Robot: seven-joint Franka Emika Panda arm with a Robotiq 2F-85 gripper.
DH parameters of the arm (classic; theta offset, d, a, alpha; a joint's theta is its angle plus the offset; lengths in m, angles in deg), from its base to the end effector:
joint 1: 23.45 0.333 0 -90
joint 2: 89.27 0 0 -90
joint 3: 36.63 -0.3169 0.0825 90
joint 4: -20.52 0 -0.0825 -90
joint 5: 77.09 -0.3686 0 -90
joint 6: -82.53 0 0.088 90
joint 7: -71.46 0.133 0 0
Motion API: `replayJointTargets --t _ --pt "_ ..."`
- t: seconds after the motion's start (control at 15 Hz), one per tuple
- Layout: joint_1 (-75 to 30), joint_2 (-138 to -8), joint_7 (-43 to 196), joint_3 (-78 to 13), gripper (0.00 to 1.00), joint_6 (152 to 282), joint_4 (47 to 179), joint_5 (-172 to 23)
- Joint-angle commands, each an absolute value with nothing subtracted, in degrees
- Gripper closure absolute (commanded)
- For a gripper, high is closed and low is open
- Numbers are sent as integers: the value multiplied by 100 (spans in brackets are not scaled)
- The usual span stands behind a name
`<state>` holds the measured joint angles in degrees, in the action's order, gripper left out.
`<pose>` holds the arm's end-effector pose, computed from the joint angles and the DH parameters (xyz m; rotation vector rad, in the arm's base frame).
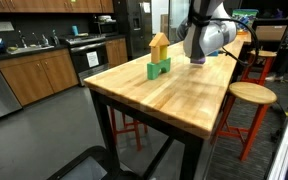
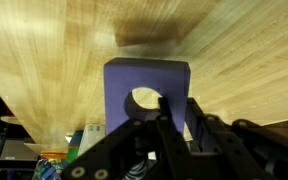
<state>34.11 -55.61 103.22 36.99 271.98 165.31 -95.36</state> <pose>0.4826 -0.1780 0.2936 2.3021 -1.1649 1.0034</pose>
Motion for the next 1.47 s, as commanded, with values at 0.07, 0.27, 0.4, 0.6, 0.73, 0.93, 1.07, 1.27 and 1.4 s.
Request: replayJointTargets --t 0.07,0.27,0.4,0.6,0.73,0.93,1.07,1.27,1.4 --pt "3178 -5355 9912 3300 95 27562 16483 -10213" --pt "3105 -5432 9645 3112 95 27958 16545 -10472" --pt "3006 -5499 9458 2958 95 28197 16563 -10601" --pt "3247 -5402 9638 3193 95 28078 16487 -10343" --pt "3325 -5386 9646 3256 95 28070 16459 -10301" --pt "3479 -5329 9693 3357 95 28069 16452 -10352" --pt "3603 -5268 9742 3463 95 28069 16448 -10395" --pt "3798 -5177 9857 3645 95 28069 16406 -10410" --pt "3892 -5004 9991 3748 95 28069 16348 -10476"
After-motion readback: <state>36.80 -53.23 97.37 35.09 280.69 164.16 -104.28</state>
